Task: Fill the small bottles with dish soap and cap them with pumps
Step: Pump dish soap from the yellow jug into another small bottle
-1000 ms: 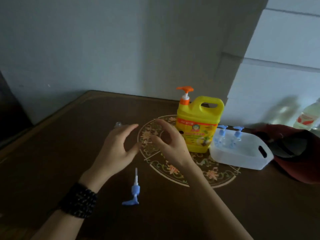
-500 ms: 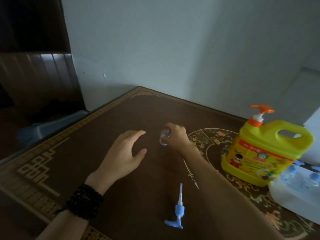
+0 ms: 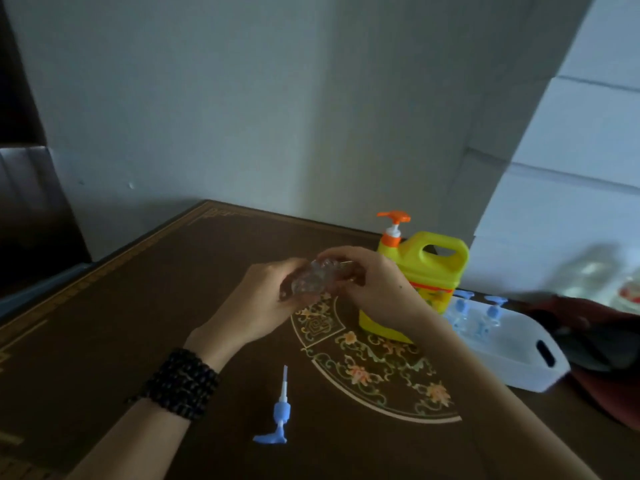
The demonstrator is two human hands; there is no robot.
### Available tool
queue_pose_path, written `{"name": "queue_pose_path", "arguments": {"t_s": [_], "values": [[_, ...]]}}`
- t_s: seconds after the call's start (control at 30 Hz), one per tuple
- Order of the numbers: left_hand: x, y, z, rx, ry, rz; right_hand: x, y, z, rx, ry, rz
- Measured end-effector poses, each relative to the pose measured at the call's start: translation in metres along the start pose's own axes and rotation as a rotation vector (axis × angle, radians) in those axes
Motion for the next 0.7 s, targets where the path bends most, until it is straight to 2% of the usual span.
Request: {"name": "queue_pose_path", "arguments": {"t_s": [0.17, 0.3, 0.37, 0.5, 0.7], "values": [[-0.017, 0.038, 0.038, -0.102, 0.049, 0.051, 0.041, 0.015, -0.012, -0.046, 0.162, 0.015], [-0.03, 0.043, 0.082, -0.043, 0.136, 0.111, 0.074, 0.025, 0.003, 0.05, 0.376, -0.284], [-0.037, 0.037, 0.102, 0.005, 0.14, 0.196, 0.083, 0.034, 0.016, 0.086, 0.348, -0.424], [-0.042, 0.029, 0.126, 0.0, 0.136, 0.364, 0.088, 0.05, 0.033, 0.093, 0.194, -0.604], [-0.044, 0.024, 0.139, -0.013, 0.073, 0.407, 0.096, 0.056, 0.042, 0.179, 0.224, -0.61]]}}
Point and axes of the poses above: each hand's wrist, its own z-axis towards the middle knuckle, its own x-axis out of the back of the hand, y = z × x, the point moved 1 cm from there along z, towards the middle knuckle, and after that the axes turned 1 degree about z, right-handed, at the moved point
